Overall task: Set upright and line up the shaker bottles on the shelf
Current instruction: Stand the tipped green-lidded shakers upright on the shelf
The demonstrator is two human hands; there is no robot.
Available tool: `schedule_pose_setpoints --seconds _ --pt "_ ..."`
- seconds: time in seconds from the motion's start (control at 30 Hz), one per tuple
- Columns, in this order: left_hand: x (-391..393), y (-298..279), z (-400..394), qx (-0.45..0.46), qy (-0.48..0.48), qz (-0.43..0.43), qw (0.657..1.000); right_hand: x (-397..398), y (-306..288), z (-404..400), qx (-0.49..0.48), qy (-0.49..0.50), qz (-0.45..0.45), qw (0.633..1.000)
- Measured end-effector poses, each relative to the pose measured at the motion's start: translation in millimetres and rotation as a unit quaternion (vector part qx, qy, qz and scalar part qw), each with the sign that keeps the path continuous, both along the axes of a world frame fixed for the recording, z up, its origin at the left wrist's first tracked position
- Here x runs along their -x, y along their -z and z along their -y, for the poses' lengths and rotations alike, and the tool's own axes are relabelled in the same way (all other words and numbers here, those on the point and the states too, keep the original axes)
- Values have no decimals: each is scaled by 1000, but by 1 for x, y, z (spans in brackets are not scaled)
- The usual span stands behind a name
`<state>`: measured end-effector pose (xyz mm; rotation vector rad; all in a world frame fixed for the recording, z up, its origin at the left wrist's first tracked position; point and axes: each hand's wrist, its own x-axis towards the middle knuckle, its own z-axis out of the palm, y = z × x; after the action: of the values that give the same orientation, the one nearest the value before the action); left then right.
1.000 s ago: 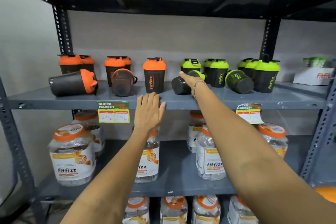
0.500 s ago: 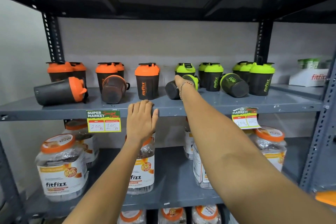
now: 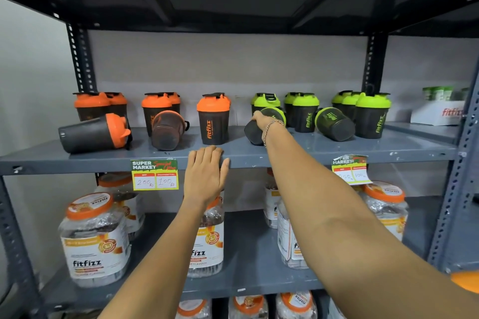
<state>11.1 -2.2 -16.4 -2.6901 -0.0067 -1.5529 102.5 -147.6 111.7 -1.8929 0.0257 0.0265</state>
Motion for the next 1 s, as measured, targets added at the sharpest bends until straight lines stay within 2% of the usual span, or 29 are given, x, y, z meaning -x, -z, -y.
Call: schedule_pose_setpoints --seconds 0.1,0.2,0.33,0.5,0.57,0.7,0.83,1.0 --pt "1 1 2 15 0 -7 1000 12 -2 16 -70 3 -2 998" --pt "1 1 3 27 -1 -11 1000 18 1 32 -216 -25 -32 975" --pt "1 0 3 24 0 -5 1000 23 9 49 -415 -75 -66 904" --pt "0 1 2 21 5 5 1000 25 24 61 -537 -173 -65 823" --pt "-1 2 2 23 5 8 1000 24 27 61 -522 -192 -52 829" --pt "-3 3 -1 20 10 10 1000 14 24 63 -425 -205 -21 881" --pt "-6 3 -1 17 6 18 1000 -1 26 61 -217 -136 55 965" --pt "-9 6 -3 6 3 28 1000 -16 32 53 -76 -117 144 980"
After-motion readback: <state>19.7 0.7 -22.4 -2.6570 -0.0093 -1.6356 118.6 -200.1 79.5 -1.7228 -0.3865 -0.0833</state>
